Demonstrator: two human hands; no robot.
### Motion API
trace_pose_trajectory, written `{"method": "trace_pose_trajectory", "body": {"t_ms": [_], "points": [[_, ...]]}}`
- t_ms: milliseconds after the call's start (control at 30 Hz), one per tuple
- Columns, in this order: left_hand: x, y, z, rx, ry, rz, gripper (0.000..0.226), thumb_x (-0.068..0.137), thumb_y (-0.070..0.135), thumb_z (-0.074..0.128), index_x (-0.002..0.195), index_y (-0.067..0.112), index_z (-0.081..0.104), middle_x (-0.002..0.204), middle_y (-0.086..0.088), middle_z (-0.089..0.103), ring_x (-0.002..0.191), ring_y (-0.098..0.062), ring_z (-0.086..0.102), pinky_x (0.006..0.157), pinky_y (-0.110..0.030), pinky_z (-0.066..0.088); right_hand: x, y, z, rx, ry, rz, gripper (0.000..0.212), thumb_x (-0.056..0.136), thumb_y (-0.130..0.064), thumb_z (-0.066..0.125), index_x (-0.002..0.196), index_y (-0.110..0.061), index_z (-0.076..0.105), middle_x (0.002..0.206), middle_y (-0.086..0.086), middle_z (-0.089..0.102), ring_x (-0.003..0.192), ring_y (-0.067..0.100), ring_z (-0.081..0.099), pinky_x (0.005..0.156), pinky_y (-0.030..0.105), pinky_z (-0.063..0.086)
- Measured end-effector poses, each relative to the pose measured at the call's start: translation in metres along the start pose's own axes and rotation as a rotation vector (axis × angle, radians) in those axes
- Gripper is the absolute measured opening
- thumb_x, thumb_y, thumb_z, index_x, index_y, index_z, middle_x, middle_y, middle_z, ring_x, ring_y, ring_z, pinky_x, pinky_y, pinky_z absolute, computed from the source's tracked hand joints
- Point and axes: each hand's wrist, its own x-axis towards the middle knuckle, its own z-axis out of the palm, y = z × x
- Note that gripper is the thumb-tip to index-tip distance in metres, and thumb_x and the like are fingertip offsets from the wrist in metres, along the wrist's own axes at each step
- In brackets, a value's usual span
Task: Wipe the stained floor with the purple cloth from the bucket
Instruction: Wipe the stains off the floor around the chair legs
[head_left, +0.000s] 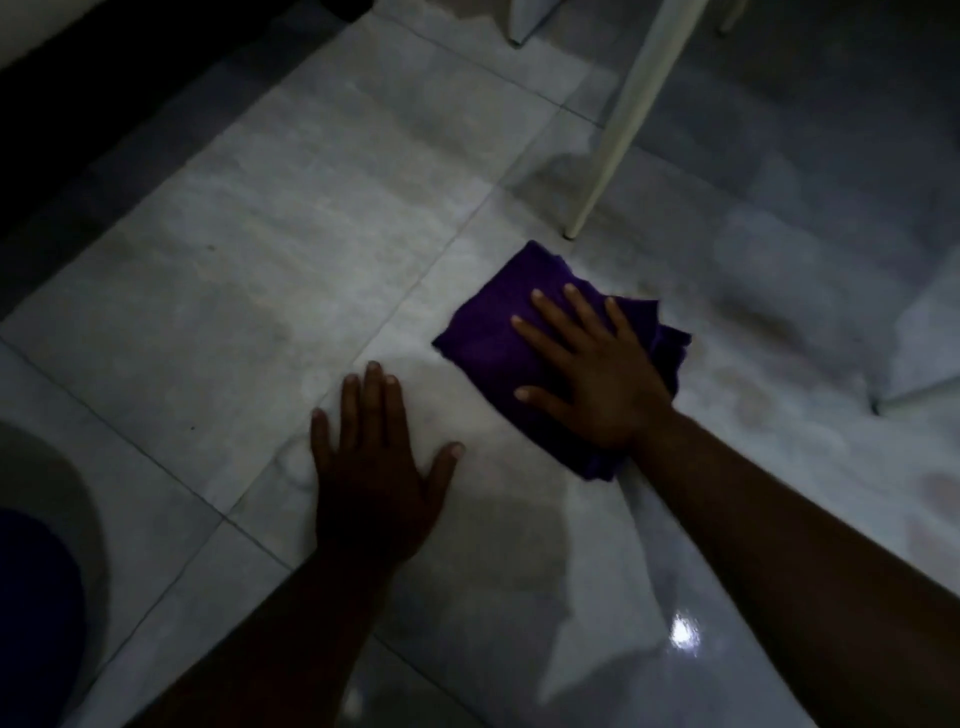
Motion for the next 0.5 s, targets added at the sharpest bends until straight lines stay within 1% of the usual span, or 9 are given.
{"method": "trace_pose_trajectory", "body": {"t_ms": [67,167,233,267,300,333,367,467,500], "points": [[-0.001,0.000,0.001,0.012,0.013,0.007,0.088,0.092,0.067,0.029,0.155,0.005,0.021,0.164,-0.017,0.017,0.152,-0.034,0.017,0.120,-0.059,0.014,-0.022,0.043,0.001,-0.018,0.002,0.127,0.083,0.085,-0.081,0.008,0.157,-0.039,0.011,0.168,-0.003,0.007,0.155,0.029,0.002,0.121,0.060,0.010],[0.000,0.002,0.001,0.014,0.024,-0.003,0.087,0.092,0.067,0.027,0.153,0.005,0.024,0.165,-0.016,0.018,0.152,-0.034,0.017,0.119,-0.060,0.015,-0.044,0.094,0.000,0.073,-0.006,0.480,0.084,0.084,-0.080,0.006,0.157,-0.039,0.001,0.168,-0.001,-0.002,0.155,0.029,-0.005,0.122,0.059,0.004],[0.001,0.003,0.001,0.008,0.026,-0.008,0.088,0.091,0.068,0.026,0.153,0.006,0.024,0.165,-0.015,0.018,0.152,-0.033,0.017,0.119,-0.060,0.016,-0.052,0.092,0.001,0.122,-0.002,0.672,0.084,0.086,-0.079,0.008,0.157,-0.035,-0.002,0.168,0.002,-0.005,0.154,0.032,-0.007,0.122,0.060,0.002],[0.001,0.002,0.001,0.007,0.032,-0.002,0.088,0.091,0.068,0.025,0.152,0.006,0.024,0.164,-0.015,0.018,0.152,-0.033,0.018,0.118,-0.060,0.016,-0.056,0.078,0.004,0.115,0.003,0.704,0.084,0.087,-0.078,0.008,0.157,-0.034,-0.003,0.168,0.003,-0.005,0.154,0.033,-0.007,0.122,0.061,0.002],[0.001,0.002,0.001,0.009,0.037,0.007,0.088,0.091,0.068,0.024,0.152,0.005,0.024,0.164,-0.015,0.019,0.152,-0.034,0.018,0.118,-0.061,0.017,-0.062,0.059,0.008,0.112,0.005,0.684,0.083,0.088,-0.077,0.009,0.158,-0.033,-0.003,0.168,0.004,-0.005,0.154,0.034,-0.007,0.121,0.061,0.001],[0.001,0.001,0.001,0.011,0.036,0.012,0.088,0.091,0.069,0.023,0.153,0.005,0.024,0.164,-0.015,0.018,0.152,-0.034,0.018,0.118,-0.061,0.017,-0.070,0.034,0.012,0.118,0.006,0.616,0.083,0.089,-0.076,0.010,0.158,-0.032,-0.002,0.168,0.004,-0.005,0.154,0.034,-0.008,0.121,0.062,0.001],[0.001,0.001,0.001,0.011,0.025,0.014,0.090,0.091,0.069,0.021,0.153,0.006,0.022,0.165,-0.015,0.017,0.152,-0.034,0.017,0.118,-0.061,0.016,-0.081,0.008,0.015,0.121,0.006,0.514,0.082,0.090,-0.076,0.012,0.158,-0.032,0.001,0.168,0.005,-0.004,0.154,0.035,-0.007,0.121,0.062,0.002],[0.002,0.001,0.002,0.001,-0.040,0.002,0.092,0.089,0.071,0.014,0.156,0.007,0.013,0.166,-0.014,0.007,0.154,-0.033,0.007,0.120,-0.062,0.009,-0.130,-0.063,0.025,0.107,0.006,0.192,0.079,0.091,-0.074,0.022,0.157,-0.031,0.017,0.167,0.007,0.012,0.153,0.038,0.004,0.118,0.065,0.012],[0.002,0.001,0.002,-0.001,-0.048,0.008,0.092,0.090,0.070,0.013,0.156,0.006,0.012,0.166,-0.015,0.006,0.154,-0.034,0.006,0.120,-0.062,0.008,-0.150,-0.078,0.032,0.085,-0.011,0.098,0.079,0.091,-0.074,0.025,0.157,-0.031,0.018,0.167,0.006,0.013,0.153,0.038,0.005,0.118,0.065,0.011]]}}
